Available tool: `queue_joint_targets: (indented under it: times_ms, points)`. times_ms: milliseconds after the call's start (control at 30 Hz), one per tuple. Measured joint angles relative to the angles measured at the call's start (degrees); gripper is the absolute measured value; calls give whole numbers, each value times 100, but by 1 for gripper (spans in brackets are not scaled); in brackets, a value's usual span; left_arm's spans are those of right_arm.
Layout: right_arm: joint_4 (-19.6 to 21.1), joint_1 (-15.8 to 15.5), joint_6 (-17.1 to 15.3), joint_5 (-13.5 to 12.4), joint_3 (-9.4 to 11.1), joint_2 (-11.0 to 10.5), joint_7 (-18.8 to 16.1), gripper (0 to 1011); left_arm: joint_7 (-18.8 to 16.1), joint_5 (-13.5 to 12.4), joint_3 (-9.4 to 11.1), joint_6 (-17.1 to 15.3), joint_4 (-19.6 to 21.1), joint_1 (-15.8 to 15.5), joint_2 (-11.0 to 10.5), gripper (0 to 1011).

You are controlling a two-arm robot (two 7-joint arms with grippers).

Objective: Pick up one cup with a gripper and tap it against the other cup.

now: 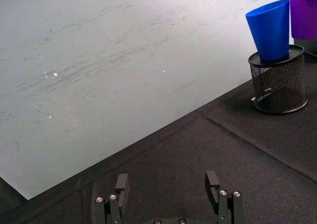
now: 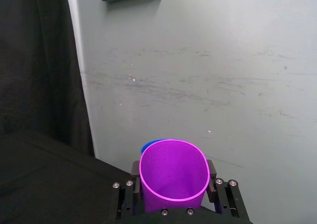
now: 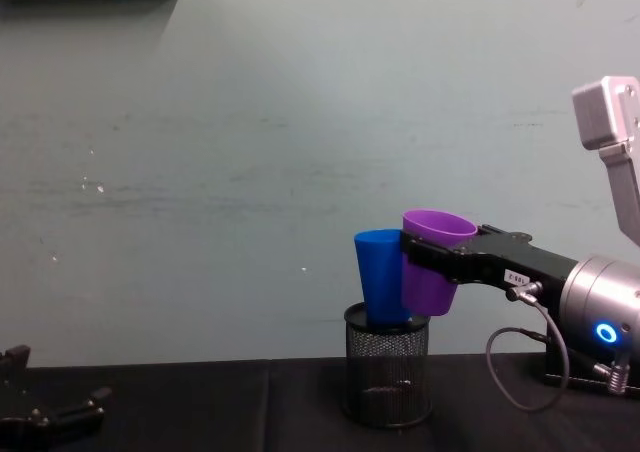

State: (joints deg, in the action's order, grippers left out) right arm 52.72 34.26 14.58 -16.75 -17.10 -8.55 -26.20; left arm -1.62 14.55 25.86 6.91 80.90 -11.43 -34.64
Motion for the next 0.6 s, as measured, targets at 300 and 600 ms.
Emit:
queue_joint_targets:
  times_ms: [300, 600]
  points:
    - [-116, 74, 61, -1, 16, 27, -41, 734, 0, 0, 0, 0, 0, 0, 0, 1011]
    - [-220, 150, 80, 4, 17, 45, -78, 734, 0, 0, 0, 0, 0, 0, 0, 1011]
